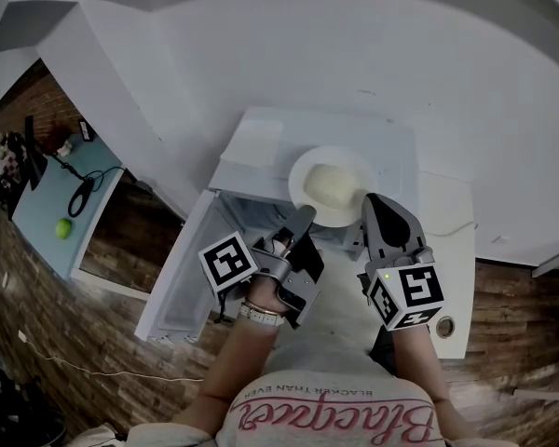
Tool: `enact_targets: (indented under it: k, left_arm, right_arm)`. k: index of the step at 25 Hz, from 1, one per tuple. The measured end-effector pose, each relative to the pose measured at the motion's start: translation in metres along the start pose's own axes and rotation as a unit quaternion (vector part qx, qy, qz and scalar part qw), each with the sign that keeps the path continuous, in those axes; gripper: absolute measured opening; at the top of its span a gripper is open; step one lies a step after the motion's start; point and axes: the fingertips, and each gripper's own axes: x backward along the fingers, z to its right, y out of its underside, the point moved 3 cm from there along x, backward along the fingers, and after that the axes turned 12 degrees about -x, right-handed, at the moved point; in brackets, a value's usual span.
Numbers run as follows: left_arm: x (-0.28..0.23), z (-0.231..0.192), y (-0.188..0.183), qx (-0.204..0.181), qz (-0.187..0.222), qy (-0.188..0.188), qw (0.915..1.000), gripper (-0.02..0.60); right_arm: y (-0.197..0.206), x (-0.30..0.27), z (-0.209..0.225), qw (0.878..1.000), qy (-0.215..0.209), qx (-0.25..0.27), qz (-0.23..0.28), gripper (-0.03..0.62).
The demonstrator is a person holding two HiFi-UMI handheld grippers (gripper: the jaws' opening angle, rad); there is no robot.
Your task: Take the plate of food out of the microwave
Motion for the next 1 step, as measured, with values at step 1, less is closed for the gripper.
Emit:
enact_targets:
  k: [1]
  left_arm:
    - [-0.0006,0.0005,0.0003,0.001,-0.001,0.0,1.0,0.018]
  right_arm:
    - [-0.0004,0.0,0.0004,1.0,0.0,0.0,0.0,0.012]
